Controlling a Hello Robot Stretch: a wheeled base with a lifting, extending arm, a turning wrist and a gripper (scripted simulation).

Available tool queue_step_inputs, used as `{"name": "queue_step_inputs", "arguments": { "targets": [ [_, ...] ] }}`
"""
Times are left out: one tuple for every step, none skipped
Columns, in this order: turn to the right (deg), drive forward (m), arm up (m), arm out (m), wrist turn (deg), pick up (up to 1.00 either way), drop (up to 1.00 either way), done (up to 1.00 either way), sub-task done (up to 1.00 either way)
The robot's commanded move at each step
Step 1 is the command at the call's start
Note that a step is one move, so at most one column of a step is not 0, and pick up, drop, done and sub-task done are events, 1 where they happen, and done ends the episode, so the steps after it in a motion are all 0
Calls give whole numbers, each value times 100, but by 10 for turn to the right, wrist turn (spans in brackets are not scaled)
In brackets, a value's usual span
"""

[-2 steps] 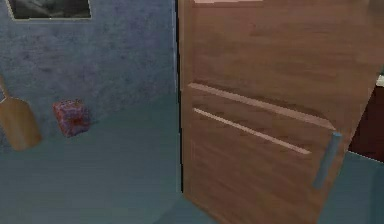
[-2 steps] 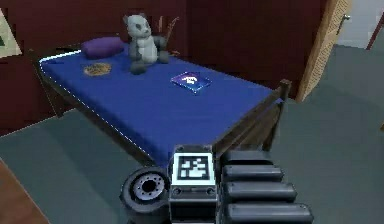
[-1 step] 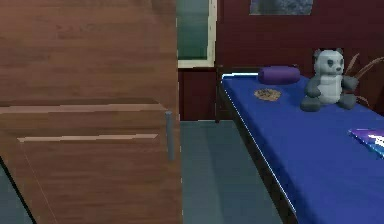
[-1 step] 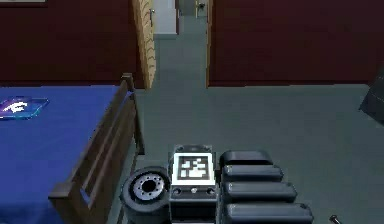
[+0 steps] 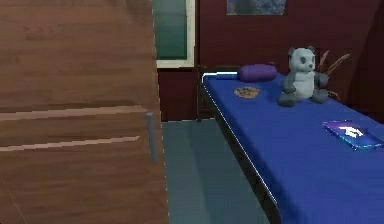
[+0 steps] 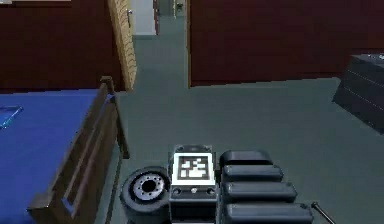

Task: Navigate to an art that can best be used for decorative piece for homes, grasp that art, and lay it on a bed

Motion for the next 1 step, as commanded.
{"name": "queue_step_inputs", "arguments": {
  "targets": [
    [0, 90, 0, 0, 0, 0, 0, 0, 0]
  ]
}}
